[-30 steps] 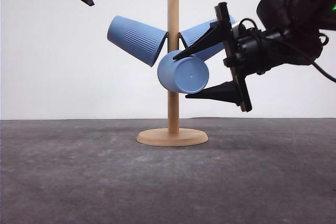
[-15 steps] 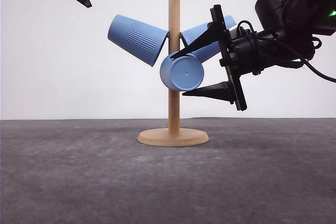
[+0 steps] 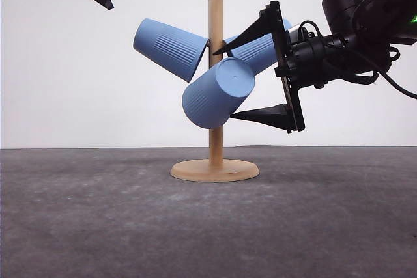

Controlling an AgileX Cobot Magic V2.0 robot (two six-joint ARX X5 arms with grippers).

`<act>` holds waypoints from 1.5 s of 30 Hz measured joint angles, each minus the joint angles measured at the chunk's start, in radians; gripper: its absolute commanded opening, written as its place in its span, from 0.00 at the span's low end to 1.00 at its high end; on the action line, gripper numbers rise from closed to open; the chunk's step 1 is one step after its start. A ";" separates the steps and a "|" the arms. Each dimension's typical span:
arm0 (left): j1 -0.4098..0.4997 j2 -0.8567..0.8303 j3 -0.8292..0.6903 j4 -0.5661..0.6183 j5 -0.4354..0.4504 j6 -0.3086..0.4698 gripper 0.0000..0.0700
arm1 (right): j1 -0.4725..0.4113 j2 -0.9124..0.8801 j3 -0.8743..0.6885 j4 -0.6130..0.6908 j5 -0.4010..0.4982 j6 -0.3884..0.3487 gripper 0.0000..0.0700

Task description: Place three cups

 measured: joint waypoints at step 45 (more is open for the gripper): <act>0.193 -0.314 -0.009 -0.164 -0.276 -0.055 0.24 | -0.286 -0.826 0.003 -1.002 0.734 -0.923 0.25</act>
